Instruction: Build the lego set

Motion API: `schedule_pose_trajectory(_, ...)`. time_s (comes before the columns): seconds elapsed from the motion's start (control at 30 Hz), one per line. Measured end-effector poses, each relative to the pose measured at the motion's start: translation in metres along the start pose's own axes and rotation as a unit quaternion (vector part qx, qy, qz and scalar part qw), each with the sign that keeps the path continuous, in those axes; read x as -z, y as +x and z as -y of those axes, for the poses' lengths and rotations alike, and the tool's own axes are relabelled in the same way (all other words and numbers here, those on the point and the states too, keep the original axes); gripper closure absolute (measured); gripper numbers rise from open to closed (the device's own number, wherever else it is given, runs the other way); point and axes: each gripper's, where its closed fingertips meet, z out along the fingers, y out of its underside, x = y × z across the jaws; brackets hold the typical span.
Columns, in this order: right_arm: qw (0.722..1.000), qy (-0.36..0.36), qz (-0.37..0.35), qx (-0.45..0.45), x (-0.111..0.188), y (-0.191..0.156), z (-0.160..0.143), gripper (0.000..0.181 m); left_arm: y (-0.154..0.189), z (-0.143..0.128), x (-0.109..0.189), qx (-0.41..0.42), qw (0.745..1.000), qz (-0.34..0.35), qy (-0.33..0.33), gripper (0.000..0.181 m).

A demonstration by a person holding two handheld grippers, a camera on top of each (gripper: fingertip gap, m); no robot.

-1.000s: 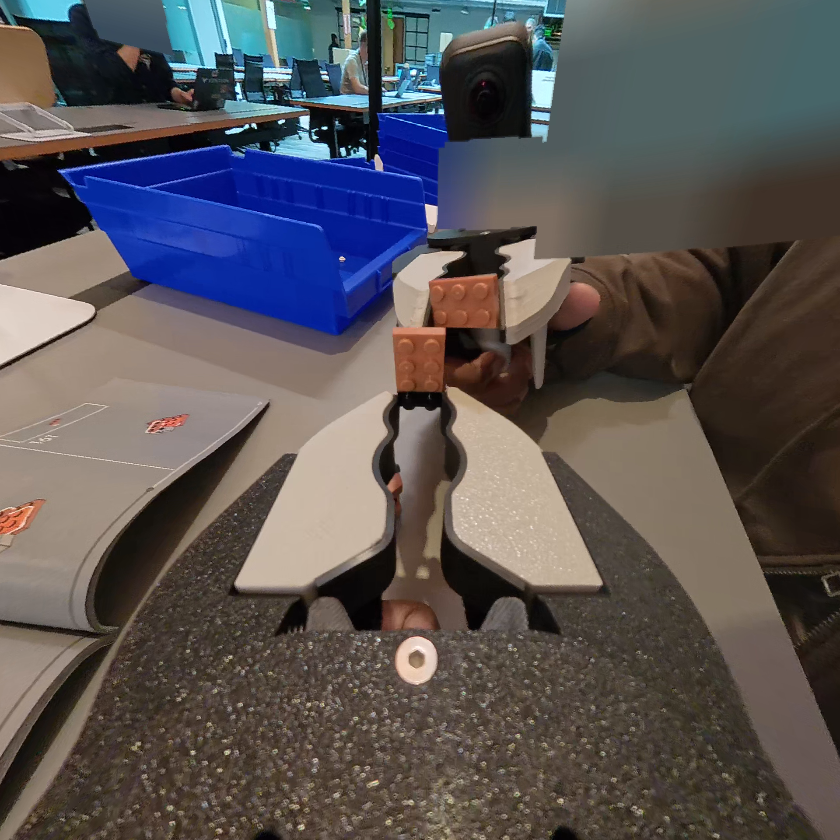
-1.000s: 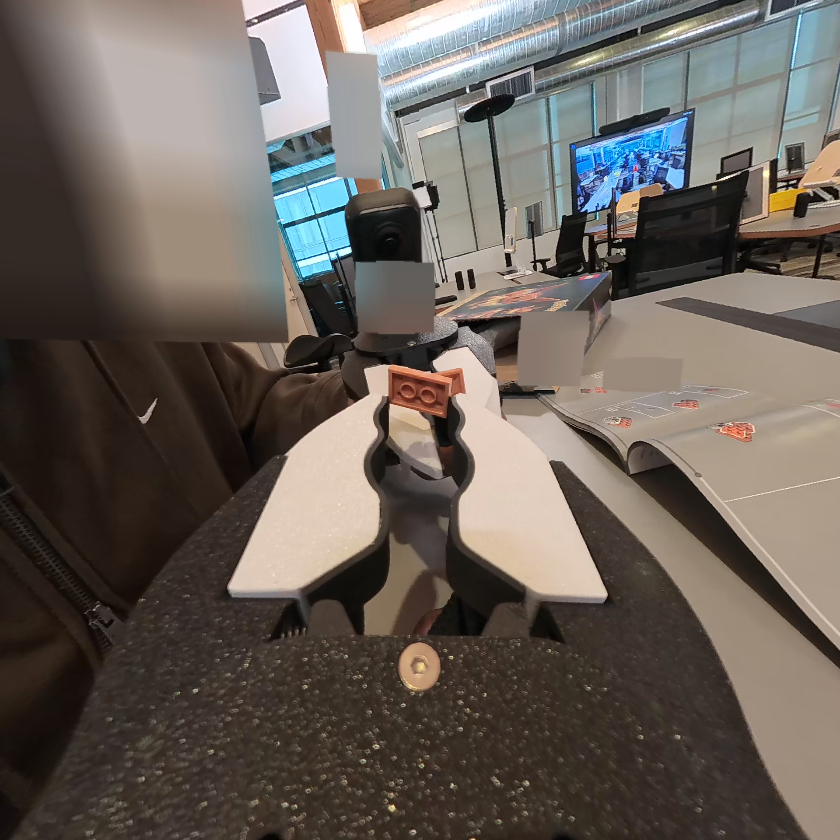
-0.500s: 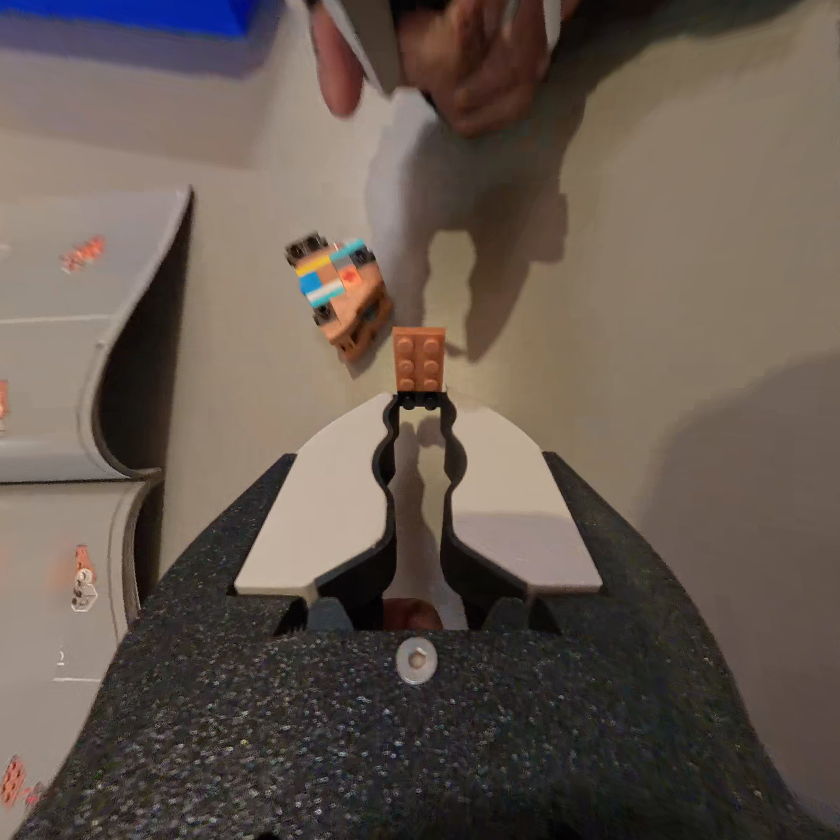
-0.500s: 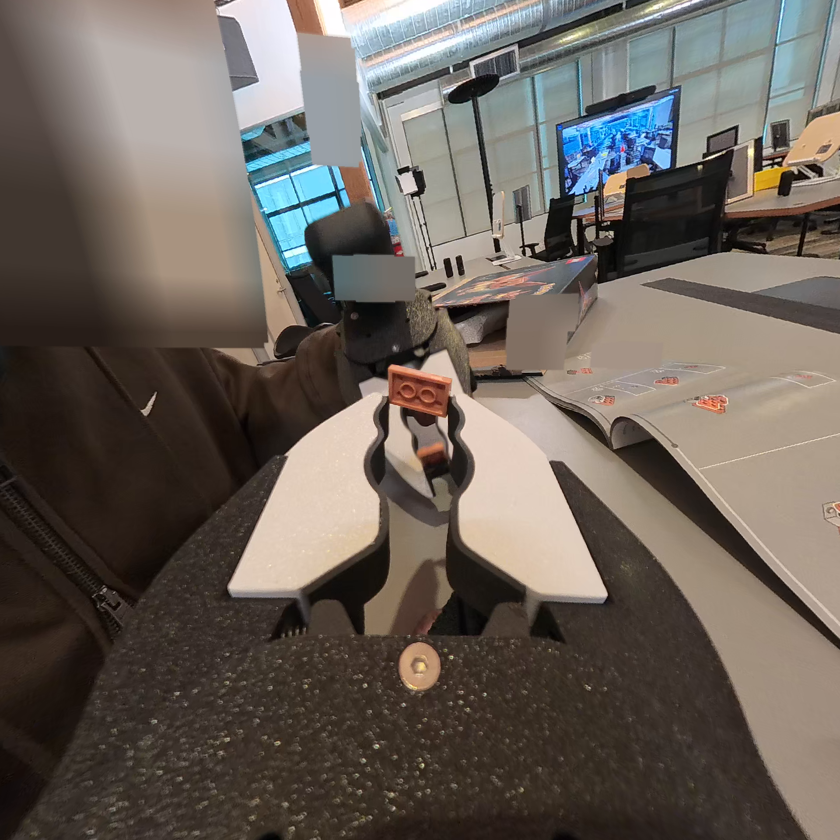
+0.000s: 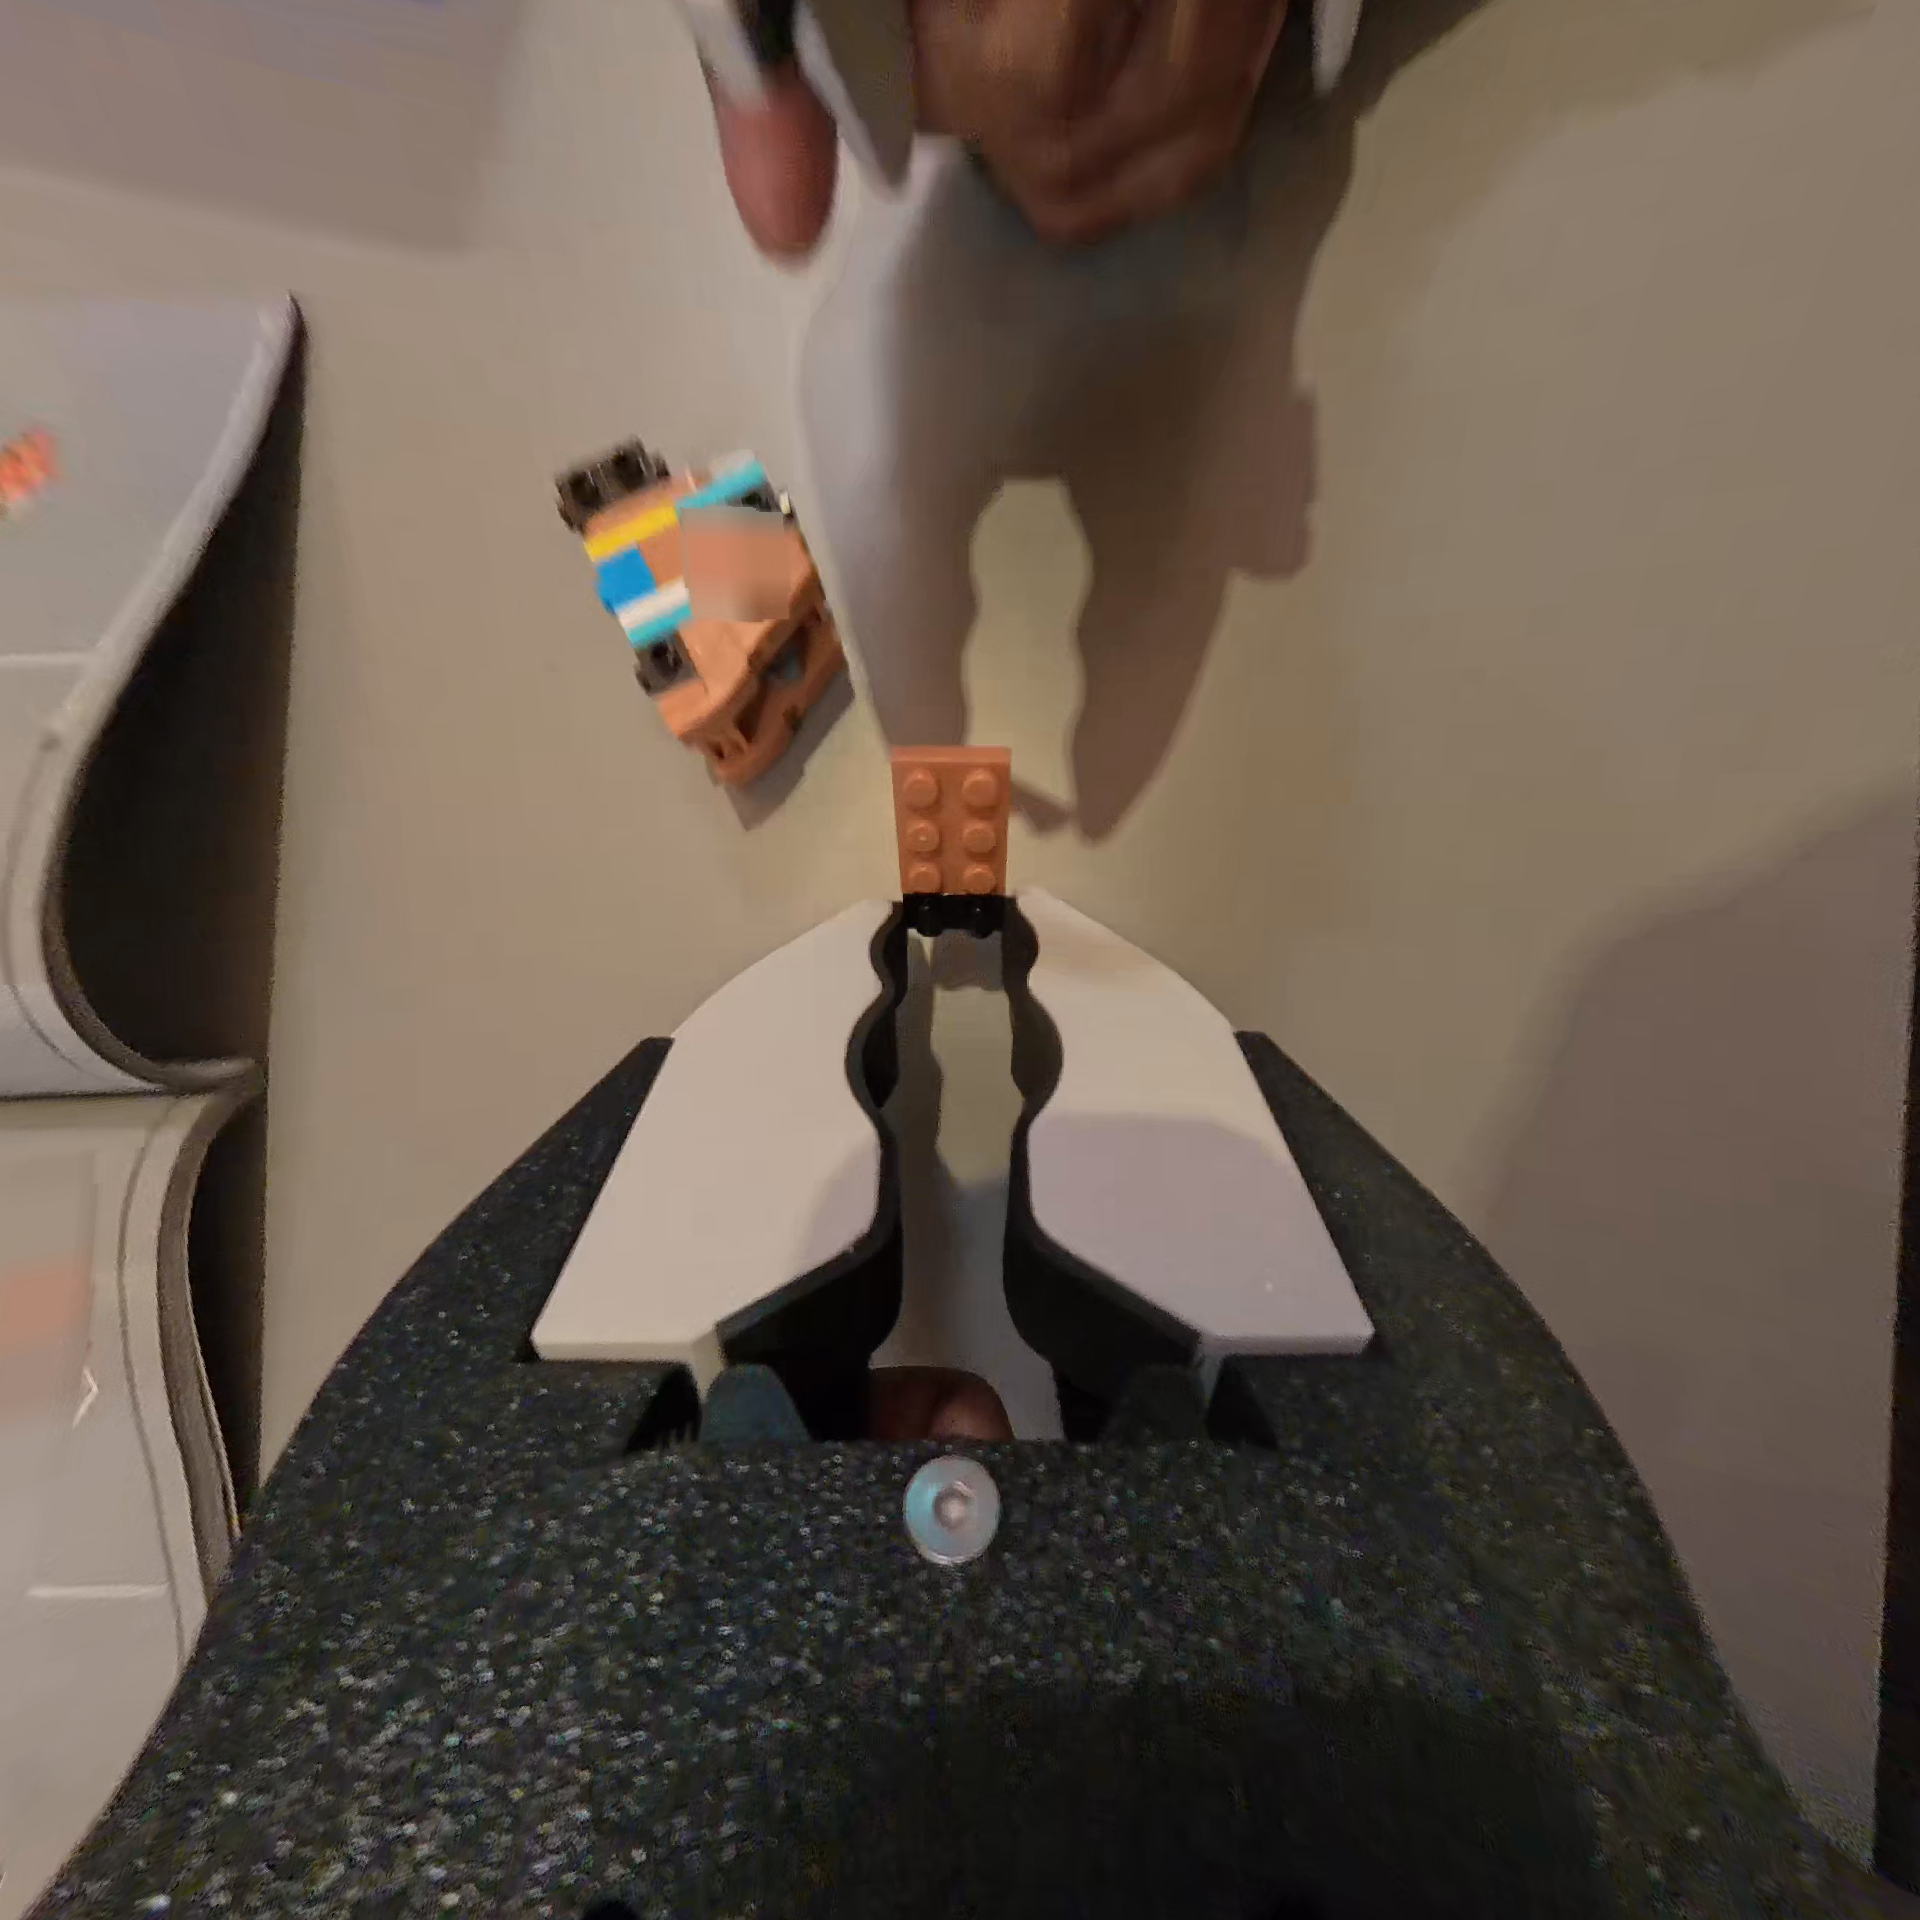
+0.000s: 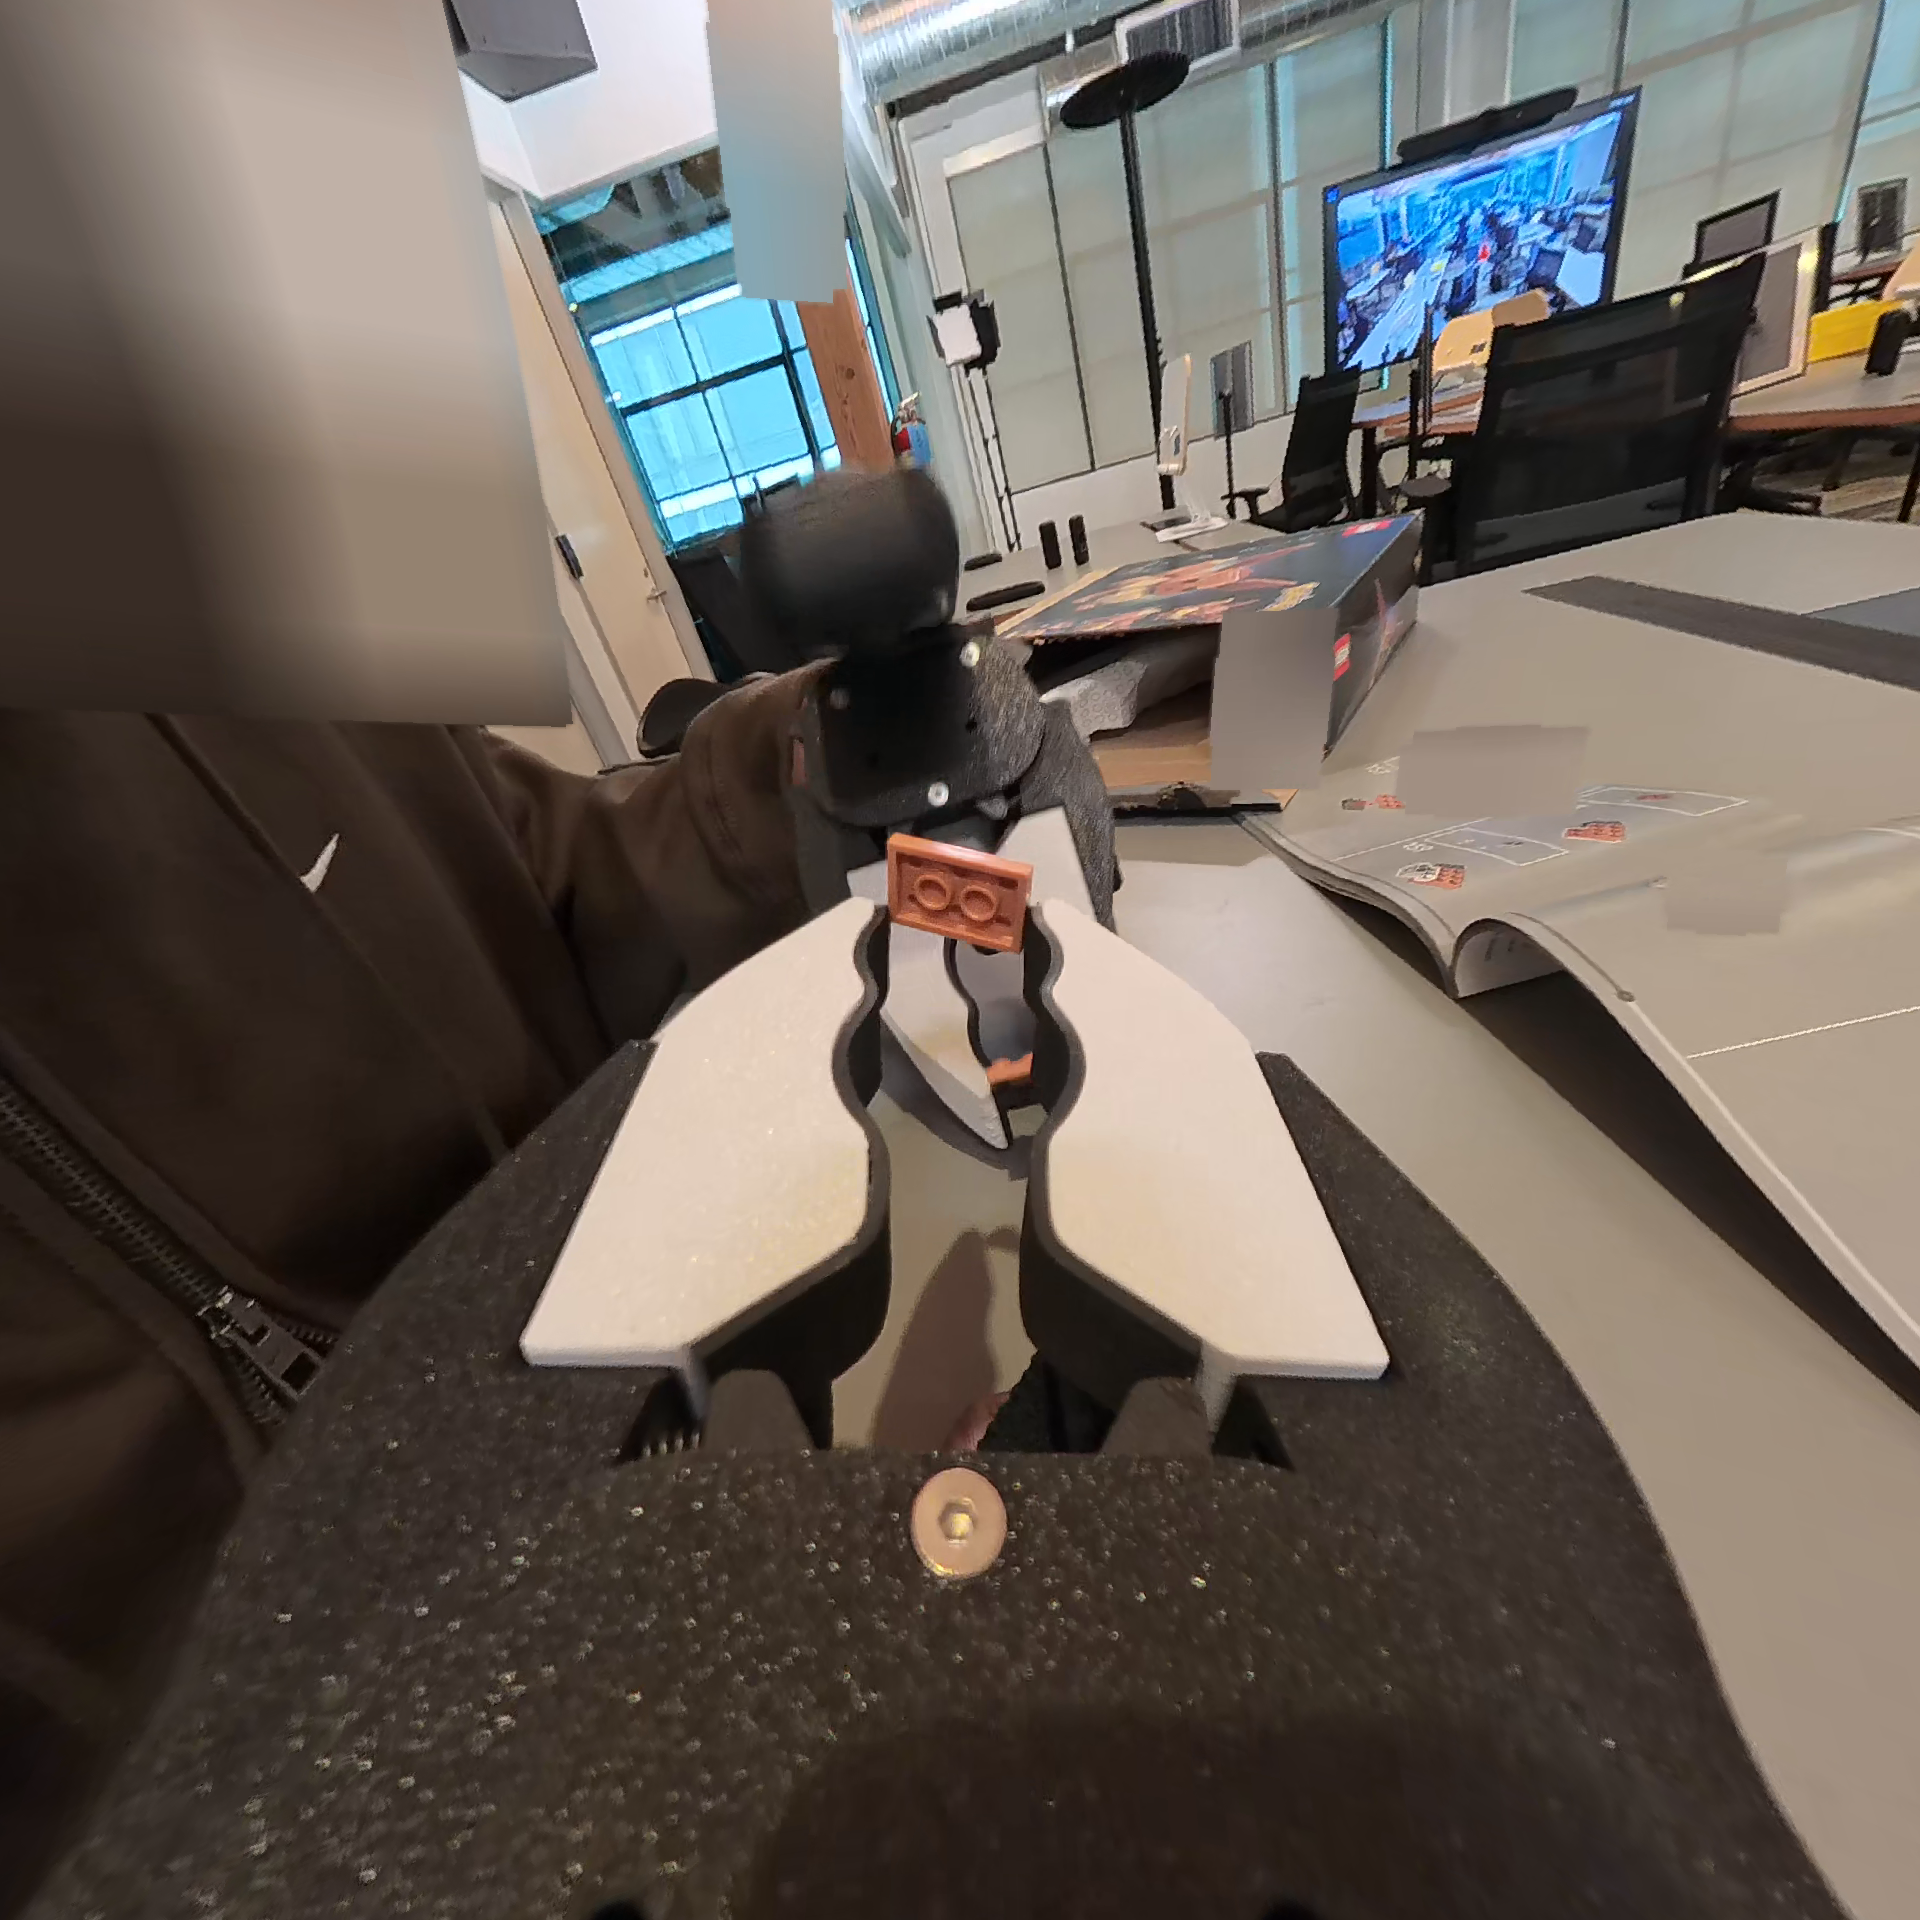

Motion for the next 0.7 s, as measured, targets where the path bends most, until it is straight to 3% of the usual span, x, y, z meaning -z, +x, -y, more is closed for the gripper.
schedule_pose_trajectory(0.2, 1.0, -0.013, 0.011, 0.002, -0.005, -0.007, -0.003, 0.157, 0.0, 0.062, 0.022, 0.066, 0.974, -0.042, 0.213, 0.164)
schedule_pose_trajectory(0.33, 1.0, -0.002, -0.004, 0.003, -0.005, -0.006, 0.005, 0.157, 0.003, 0.083, 0.035, 0.069, 0.949, -0.064, 0.302, 0.164)
schedule_pose_trajectory(0.7, 0.999, -0.023, -0.021, 0.019, -0.008, -0.007, 0.004, 0.157, 0.006, 0.087, 0.029, 0.055, 0.943, -0.067, 0.32, 0.164)
